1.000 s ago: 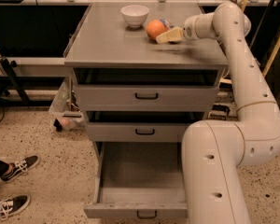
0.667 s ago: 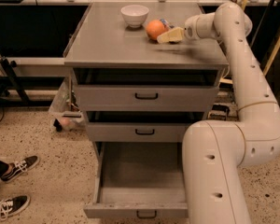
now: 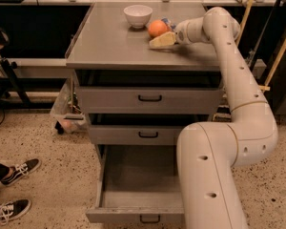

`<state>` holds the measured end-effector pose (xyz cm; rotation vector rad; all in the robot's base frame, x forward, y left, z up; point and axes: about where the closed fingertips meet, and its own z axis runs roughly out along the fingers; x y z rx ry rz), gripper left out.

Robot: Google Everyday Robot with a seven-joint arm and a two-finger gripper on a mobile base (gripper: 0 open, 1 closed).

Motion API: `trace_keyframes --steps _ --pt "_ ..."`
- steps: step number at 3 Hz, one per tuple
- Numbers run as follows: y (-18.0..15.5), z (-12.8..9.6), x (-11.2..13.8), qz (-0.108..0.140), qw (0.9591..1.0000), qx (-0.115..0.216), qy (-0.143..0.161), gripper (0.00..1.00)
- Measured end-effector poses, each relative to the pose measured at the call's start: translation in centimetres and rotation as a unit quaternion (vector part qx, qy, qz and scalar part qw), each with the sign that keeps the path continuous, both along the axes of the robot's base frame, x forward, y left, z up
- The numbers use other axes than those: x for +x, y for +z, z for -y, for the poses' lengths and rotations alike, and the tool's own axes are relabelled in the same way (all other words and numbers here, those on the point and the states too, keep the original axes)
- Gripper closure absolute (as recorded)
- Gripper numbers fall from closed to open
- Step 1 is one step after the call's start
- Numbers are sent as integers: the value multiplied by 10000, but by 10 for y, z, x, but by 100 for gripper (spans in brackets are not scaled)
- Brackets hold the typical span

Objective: Place redbull can into bottom drawer

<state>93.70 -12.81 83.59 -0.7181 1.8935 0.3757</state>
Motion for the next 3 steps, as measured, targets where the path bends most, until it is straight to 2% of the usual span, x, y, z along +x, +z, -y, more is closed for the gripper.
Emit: trace_keyframes --steps 1,2,3 --pt "0 0 0 -1 10000 0 3 0" --pt "0 -1 0 -1 10000 0 3 19" --pt "0 -1 0 -2 10000 0 4 42"
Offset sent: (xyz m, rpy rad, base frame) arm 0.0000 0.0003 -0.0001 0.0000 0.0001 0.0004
